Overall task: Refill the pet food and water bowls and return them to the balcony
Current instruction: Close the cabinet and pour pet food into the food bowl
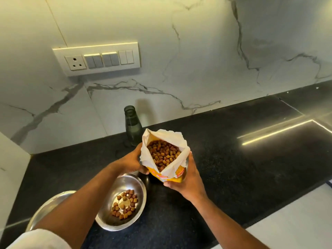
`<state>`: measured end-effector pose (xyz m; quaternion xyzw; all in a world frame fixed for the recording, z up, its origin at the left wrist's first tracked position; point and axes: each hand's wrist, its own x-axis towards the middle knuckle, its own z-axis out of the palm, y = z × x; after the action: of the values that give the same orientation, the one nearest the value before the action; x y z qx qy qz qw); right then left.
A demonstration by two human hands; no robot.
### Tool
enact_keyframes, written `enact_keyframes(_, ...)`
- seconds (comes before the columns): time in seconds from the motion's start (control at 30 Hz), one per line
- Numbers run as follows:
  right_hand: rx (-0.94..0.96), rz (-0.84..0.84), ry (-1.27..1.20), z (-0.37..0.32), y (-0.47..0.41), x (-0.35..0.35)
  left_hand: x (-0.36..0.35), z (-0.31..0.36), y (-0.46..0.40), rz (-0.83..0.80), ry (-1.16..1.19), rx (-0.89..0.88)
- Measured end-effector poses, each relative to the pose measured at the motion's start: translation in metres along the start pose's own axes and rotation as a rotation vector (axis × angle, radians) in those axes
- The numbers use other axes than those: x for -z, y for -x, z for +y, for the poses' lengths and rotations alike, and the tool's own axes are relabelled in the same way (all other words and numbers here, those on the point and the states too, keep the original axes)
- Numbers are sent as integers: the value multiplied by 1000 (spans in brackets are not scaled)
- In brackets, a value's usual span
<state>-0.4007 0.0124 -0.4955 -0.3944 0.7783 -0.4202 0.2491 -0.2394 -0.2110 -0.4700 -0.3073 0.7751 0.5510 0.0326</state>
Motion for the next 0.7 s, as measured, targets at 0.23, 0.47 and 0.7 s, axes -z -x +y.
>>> enact_keyframes(0.23,114,-112,-105,22,-32,-9,-2,-12,-24,-24,-15,36)
enact_keyframes(0.47,168,-152,-92,27,-48,-4,-14,-13,-20,148,51,45)
enact_keyframes(0.7,246,-246,12,-4,-50,25,-25,2,24,256,184,39)
